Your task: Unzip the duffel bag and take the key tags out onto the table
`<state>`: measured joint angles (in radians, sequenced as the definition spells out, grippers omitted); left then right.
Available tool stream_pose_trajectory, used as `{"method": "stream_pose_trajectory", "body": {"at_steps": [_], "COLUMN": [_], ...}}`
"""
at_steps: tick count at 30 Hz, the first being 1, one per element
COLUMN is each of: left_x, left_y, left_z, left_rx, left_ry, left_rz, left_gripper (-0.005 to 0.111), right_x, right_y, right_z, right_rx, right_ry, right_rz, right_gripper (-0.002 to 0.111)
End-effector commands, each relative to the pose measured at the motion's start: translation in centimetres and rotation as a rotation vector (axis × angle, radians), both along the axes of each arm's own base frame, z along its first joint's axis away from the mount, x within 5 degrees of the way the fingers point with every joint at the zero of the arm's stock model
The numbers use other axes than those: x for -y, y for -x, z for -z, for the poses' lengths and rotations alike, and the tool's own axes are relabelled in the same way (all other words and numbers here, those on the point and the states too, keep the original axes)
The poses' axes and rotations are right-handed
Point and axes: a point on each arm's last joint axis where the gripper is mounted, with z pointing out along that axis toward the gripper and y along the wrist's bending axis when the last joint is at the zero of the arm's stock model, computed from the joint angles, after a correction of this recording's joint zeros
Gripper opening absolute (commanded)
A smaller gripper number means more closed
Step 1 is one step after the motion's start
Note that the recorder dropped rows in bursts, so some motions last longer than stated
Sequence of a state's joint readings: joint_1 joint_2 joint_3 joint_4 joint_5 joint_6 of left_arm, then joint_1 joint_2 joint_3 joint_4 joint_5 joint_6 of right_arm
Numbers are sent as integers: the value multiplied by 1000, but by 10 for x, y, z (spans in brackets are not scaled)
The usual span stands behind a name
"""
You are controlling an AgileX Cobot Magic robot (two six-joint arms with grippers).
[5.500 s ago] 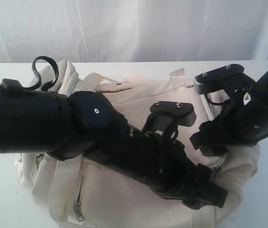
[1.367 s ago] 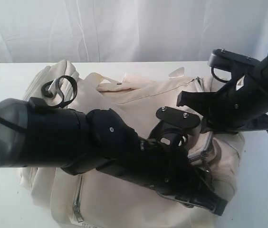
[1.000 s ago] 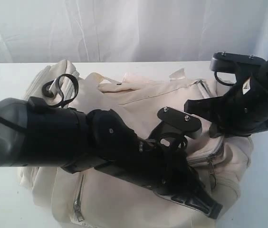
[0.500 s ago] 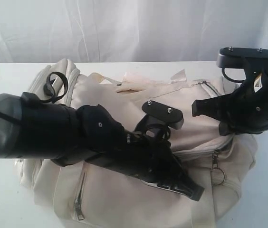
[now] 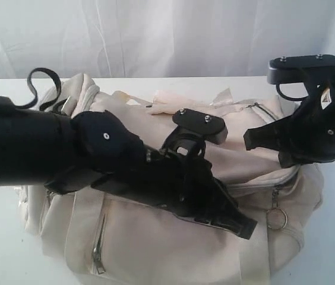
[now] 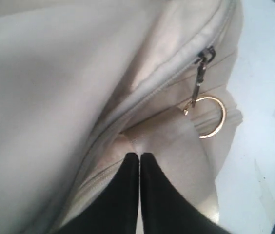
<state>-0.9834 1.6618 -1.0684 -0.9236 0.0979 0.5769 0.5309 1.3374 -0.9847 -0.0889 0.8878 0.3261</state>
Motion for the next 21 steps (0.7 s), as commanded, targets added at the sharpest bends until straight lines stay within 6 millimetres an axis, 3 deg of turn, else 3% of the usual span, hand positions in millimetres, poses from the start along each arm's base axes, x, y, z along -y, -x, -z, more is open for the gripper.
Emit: {"method": "stream_pose_trajectory", "body": {"at_steps": [1, 7, 16, 21], "left_x": [-7, -3, 16, 27], "left_y": [7, 14, 28, 27], "left_z": [-16, -27, -32, -15], "left_rx": [-17, -40, 96, 122], "left_ry": [40, 72, 88, 67], "left_rz": [14, 52, 100, 43], "left_gripper": [8, 10, 52, 59], "right_x": [5, 4, 4, 3], "right_y": [0, -1, -1, -2], "right_z": [-14, -19, -20, -20], "right_rx": [18, 14, 14, 13], "right_ry": [43, 34, 24, -25], "right_rz": [-11, 11, 15, 106], "right_gripper": [0, 0, 0, 0]}}
